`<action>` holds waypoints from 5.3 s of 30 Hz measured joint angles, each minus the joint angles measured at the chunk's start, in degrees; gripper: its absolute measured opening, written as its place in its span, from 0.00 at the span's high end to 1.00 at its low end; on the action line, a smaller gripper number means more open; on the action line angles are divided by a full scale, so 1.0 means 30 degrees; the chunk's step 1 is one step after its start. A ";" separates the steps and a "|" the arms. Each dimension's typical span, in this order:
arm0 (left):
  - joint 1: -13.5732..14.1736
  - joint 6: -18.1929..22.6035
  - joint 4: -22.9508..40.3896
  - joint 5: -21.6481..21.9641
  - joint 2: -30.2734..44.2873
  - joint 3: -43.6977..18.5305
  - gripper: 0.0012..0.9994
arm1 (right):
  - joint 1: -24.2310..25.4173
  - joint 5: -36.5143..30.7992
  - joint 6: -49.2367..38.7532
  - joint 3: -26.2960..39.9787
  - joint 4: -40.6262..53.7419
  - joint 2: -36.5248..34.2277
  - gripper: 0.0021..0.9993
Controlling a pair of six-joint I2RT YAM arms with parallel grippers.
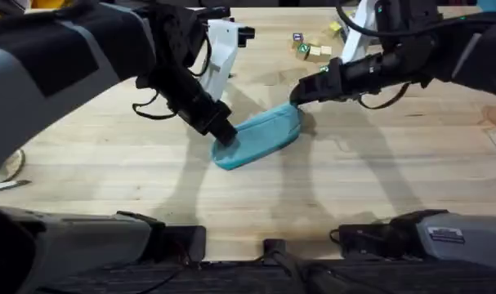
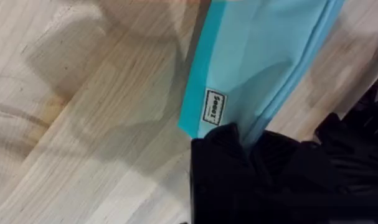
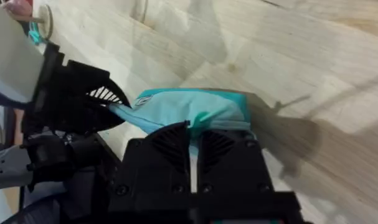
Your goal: Unzip the bag, pick up the pens from the table one at a time and place them inside, then zip the bag closed.
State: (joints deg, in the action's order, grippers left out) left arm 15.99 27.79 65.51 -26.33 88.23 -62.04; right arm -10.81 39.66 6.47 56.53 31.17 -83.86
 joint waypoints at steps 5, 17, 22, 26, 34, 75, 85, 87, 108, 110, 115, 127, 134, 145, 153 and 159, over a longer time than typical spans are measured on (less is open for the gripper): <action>0.0000 0.0003 0.0008 -0.0015 0.0004 0.0000 0.96 | 0.0000 0.0115 0.0254 0.0000 0.0051 0.0817 0.96; 0.0000 0.0000 0.0097 0.0082 0.0000 0.0000 0.96 | -0.0032 0.1150 0.0894 0.0000 0.0143 0.1810 0.97; -0.0026 0.0002 0.0313 0.0466 0.0000 0.0000 0.96 | -0.0933 0.1144 0.1363 0.0093 -0.0141 0.1846 0.97; -0.0129 -0.0001 0.0553 0.1204 0.0007 0.0007 0.96 | -0.2789 0.1002 0.1428 0.0238 -0.0988 0.1851 0.97; -0.0182 0.0006 0.0759 0.2235 0.0001 0.0036 0.96 | -0.6174 0.0634 0.1433 0.0378 -0.2998 0.2208 0.97; -0.0160 0.0014 -0.0076 0.1387 0.0004 0.0058 0.96 | -0.5132 -0.0884 0.3262 0.0627 -0.0422 0.3205 0.00; -0.0124 0.0014 -0.0258 0.1027 0.0004 0.0036 0.96 | -0.1686 0.0299 0.3291 0.0641 -0.0735 0.7897 0.00; -0.0124 0.0014 -0.0261 0.1020 0.0000 0.0036 0.96 | -0.1214 0.0299 0.3291 0.0641 -0.0724 0.8369 0.00; -0.0124 0.0014 -0.0254 0.1005 0.0000 0.0036 0.96 | -0.0678 -0.1716 0.5005 0.0634 0.1633 0.9461 0.00; -0.0124 0.0014 -0.0247 0.1005 0.0000 0.0036 0.96 | -0.0678 -0.2116 0.5178 0.0641 0.1932 0.9763 0.00; -0.0124 0.0014 -0.0247 0.1005 0.0007 0.0036 0.96 | -0.0927 -0.3090 0.5362 0.0641 0.2593 1.1024 0.00; -0.0124 0.0017 -0.0247 0.1005 0.0004 0.0036 0.96 | -0.4783 -0.8763 0.6594 0.0641 0.4745 1.3218 0.00; -0.0124 0.0014 -0.0247 0.1005 0.0000 0.0036 0.96 | -0.8259 -1.3337 1.0140 0.0641 0.5987 1.3204 0.00; -0.0124 0.0014 -0.0232 0.1005 0.0007 0.0036 0.96 | -1.3029 -1.7432 1.5684 0.0641 0.6190 1.1615 0.00; -0.0124 0.0018 -0.0043 0.0980 0.0004 0.0036 0.96 | -1.3996 -1.7799 1.7777 0.0641 0.6175 0.9105 0.00; -0.0124 0.0014 -0.0035 0.0976 0.0007 0.0036 0.96 | -1.4003 -1.7886 1.8424 0.0641 0.6117 0.8322 0.00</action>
State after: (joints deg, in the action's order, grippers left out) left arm 15.62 27.84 65.41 -23.40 88.25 -61.93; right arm -52.82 -14.00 61.74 58.46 49.52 -58.89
